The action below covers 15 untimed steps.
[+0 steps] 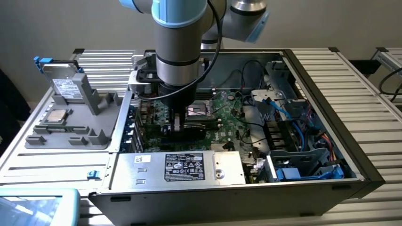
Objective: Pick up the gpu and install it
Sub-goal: 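Insert the gpu into the slot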
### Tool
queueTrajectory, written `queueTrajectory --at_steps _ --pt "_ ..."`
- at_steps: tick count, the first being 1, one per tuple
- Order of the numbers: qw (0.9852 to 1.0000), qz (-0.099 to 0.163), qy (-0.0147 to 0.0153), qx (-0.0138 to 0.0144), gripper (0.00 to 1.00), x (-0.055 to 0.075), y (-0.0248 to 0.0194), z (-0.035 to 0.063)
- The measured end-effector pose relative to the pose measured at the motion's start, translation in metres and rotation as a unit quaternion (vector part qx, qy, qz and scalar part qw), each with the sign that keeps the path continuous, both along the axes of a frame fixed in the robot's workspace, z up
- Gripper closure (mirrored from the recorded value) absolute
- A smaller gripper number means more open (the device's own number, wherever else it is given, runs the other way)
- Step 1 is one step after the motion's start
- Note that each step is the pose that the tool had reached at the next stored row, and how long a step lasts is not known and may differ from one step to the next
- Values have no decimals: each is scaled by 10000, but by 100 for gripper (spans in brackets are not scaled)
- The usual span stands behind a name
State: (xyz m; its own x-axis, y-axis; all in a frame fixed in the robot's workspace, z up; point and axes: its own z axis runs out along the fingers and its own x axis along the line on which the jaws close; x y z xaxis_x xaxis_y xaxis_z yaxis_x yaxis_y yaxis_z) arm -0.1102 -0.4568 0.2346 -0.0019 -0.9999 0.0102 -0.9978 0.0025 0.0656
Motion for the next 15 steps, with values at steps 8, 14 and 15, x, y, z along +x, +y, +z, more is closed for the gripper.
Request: queueTrajectory --at_steps 8,14,15 --pt "10000 0 0 0 71 6 0 -10" --pt "10000 2 -6 0 71 5 1 -22" --pt "10000 2 -9 0 71 0 1 -24"
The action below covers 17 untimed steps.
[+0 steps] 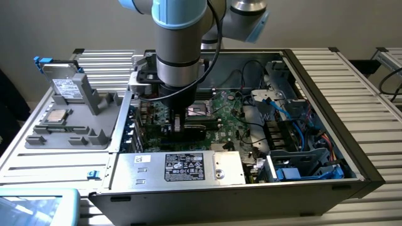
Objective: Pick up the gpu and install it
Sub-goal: 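Insert the gpu into the slot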
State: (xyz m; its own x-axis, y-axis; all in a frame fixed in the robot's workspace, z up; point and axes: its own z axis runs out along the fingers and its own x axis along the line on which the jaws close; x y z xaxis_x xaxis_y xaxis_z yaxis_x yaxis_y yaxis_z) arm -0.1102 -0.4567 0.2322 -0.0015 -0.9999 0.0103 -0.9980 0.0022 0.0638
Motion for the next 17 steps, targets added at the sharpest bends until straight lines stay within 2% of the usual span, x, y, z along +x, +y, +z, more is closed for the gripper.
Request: queueTrajectory --at_steps 17 --pt "10000 0 -5 0 71 -26 0 -8"
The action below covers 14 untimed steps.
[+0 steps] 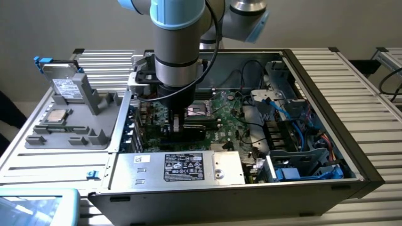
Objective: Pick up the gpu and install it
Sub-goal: 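Insert the gpu into the slot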
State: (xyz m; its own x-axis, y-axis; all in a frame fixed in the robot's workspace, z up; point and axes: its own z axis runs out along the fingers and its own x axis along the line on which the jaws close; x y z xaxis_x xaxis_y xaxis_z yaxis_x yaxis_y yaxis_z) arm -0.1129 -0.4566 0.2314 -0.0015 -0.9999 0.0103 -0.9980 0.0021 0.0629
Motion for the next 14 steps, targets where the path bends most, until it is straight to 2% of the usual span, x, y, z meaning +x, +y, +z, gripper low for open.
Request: queueTrajectory --at_steps 3,5,7,14 --pt "10000 2 -3 6 71 -1 0 7" --pt "10000 0 -8 20 71 -3 0 29" --pt "10000 -1 0 24 71 -6 0 38" --pt "10000 -2 -6 25 71 -6 0 35"
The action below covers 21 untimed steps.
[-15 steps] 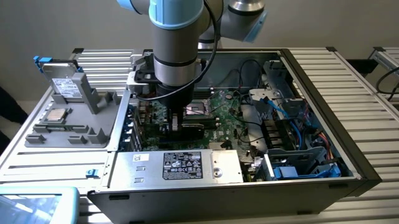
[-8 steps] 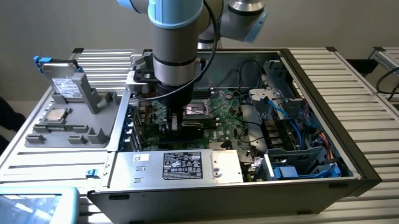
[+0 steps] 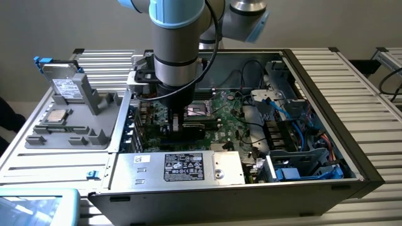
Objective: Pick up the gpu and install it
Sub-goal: 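Insert the gpu into the slot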
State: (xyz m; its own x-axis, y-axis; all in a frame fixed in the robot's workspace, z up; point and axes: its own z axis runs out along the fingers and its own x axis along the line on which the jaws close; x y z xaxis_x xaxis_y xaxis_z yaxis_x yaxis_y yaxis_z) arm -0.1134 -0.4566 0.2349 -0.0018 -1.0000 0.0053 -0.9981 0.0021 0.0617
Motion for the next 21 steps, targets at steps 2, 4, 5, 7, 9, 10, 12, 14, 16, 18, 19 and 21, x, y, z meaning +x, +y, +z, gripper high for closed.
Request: queueTrajectory --at_steps 2,4,5,7,9,10,12,14,16,18,19,21 --pt "10000 1 -5 -3 71 -1 0 -15" --pt "10000 1 -12 -1 71 -6 -1 -23" --pt "10000 5 -17 0 71 -12 -1 -26" --pt "10000 18 -51 -11 71 -33 -4 -33" --pt "10000 32 -49 -13 71 -37 -9 -34" --pt "10000 31 -49 -13 71 -39 -9 -34" --pt "10000 22 -50 -13 71 -47 -7 -34" --pt "10000 18 -39 -7 71 -52 -5 -34" --pt "10000 11 -47 -11 71 -58 -4 -34" --pt "10000 10 -47 -10 71 -58 -6 -35" --pt "10000 9 -47 -10 71 -58 -6 -35" --pt "10000 9 -48 -10 71 -58 -6 -35"
